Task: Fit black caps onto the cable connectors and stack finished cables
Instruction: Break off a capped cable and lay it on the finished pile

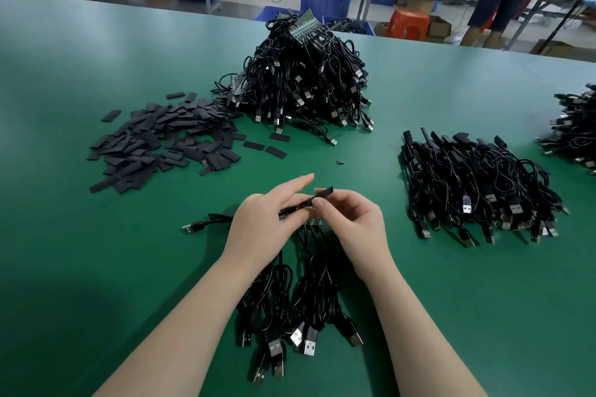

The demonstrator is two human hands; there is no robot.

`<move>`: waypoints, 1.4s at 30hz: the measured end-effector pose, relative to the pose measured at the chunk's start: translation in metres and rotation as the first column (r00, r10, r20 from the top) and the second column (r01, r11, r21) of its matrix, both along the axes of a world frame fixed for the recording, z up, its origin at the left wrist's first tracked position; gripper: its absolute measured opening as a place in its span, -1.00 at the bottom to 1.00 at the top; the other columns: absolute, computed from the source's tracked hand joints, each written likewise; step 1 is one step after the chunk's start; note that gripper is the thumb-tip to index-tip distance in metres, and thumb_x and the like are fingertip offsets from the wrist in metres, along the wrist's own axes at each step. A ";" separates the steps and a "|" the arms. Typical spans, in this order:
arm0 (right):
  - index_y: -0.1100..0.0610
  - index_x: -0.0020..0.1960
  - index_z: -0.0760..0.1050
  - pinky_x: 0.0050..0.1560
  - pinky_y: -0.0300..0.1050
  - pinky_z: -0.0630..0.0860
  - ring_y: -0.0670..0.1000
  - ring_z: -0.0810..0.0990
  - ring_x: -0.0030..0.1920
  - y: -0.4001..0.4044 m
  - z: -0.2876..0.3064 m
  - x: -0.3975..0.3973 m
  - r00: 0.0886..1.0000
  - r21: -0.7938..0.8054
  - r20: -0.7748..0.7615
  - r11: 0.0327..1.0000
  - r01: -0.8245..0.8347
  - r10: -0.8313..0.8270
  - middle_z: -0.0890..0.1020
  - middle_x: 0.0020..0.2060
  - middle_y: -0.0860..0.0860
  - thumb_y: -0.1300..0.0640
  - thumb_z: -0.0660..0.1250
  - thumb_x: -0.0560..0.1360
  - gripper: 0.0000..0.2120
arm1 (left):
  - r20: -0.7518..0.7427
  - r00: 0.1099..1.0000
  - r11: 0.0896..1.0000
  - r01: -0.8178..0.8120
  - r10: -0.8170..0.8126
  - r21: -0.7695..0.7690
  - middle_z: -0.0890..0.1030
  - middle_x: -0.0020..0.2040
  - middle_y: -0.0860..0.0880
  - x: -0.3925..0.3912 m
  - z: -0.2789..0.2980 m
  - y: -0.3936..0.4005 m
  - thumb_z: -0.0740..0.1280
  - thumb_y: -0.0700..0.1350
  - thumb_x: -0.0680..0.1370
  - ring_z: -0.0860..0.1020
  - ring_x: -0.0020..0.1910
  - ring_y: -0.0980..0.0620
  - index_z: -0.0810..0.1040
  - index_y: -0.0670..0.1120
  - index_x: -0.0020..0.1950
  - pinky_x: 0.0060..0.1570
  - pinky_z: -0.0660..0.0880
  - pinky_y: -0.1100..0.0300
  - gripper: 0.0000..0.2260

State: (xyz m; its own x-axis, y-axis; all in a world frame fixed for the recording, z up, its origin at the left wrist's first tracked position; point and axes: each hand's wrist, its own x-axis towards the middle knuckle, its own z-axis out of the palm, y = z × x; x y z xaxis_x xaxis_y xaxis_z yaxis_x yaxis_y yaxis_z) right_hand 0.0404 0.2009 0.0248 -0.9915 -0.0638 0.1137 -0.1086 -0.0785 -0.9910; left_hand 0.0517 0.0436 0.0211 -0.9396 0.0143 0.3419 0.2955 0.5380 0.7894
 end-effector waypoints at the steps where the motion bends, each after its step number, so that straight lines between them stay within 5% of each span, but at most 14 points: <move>1: -0.05 -0.16 0.70 -0.07 -0.21 0.61 -0.04 0.69 -0.14 0.000 0.000 0.000 1.000 0.009 -0.004 1.000 -0.009 0.009 0.73 -0.17 0.05 0.23 0.47 0.48 -0.82 | 0.004 1.000 1.000 0.003 -0.003 0.004 0.56 0.05 0.44 0.000 0.000 0.000 0.45 -0.10 0.49 0.51 0.07 0.47 0.47 0.30 0.31 0.04 0.34 0.57 -0.53; 11: 0.00 -0.17 0.69 -0.04 -0.09 0.62 -0.03 0.66 -0.16 -0.001 -0.001 0.002 0.999 0.064 0.011 0.997 -0.048 0.047 0.72 -0.19 0.07 0.20 0.46 0.49 -0.87 | 0.055 0.998 0.989 0.019 -0.027 0.148 0.63 0.05 0.31 -0.001 -0.003 -0.001 0.48 -0.18 0.45 0.63 -0.04 0.30 0.48 0.38 0.22 0.07 0.55 0.25 -0.46; 17: -0.06 -0.21 0.69 -0.22 -0.36 0.50 -0.15 0.62 -0.27 0.001 -0.001 -0.001 0.998 -0.040 0.054 0.998 0.043 -0.041 0.69 -0.29 -0.09 0.20 0.44 0.52 -0.80 | -0.042 0.999 1.000 0.004 -0.003 0.031 0.60 0.09 0.28 0.000 -0.001 0.002 0.47 -0.07 0.48 0.56 0.08 0.35 0.55 0.17 0.29 0.15 0.42 0.44 -0.60; 23: 0.00 -0.15 0.71 -0.22 -0.37 0.51 -0.16 0.63 -0.25 0.001 -0.002 -0.001 0.996 -0.112 0.077 0.992 0.060 -0.052 0.74 -0.11 -0.07 0.20 0.44 0.52 -0.86 | -0.029 0.997 0.997 -0.070 0.069 -0.019 0.67 -0.09 0.26 -0.003 0.000 -0.001 0.47 0.00 0.47 0.59 -0.02 0.30 0.71 0.13 0.02 0.02 0.51 0.32 -0.86; 35: -0.03 -0.22 0.70 -0.20 -0.36 0.52 -0.17 0.64 -0.25 -0.001 -0.001 0.000 0.998 -0.004 0.060 1.000 0.000 0.001 0.73 -0.21 -0.07 0.20 0.47 0.49 -0.83 | -0.070 0.994 0.996 -0.084 0.084 0.004 0.68 -0.17 0.21 -0.001 0.003 0.001 0.49 -0.08 0.46 0.61 -0.11 0.32 0.71 0.04 -0.04 -0.04 0.50 0.39 -0.91; 42: -0.02 -0.21 0.71 -0.20 -0.36 0.51 -0.19 0.63 -0.26 -0.005 -0.002 0.003 0.999 0.012 0.039 1.000 0.029 -0.030 0.71 -0.27 -0.07 0.20 0.47 0.49 -0.84 | -0.144 0.985 0.994 -0.098 0.091 -0.044 0.69 -0.16 0.19 0.002 0.005 0.003 0.48 -0.11 0.47 0.62 -0.13 0.22 0.72 0.03 -0.06 -0.03 0.55 0.16 -0.91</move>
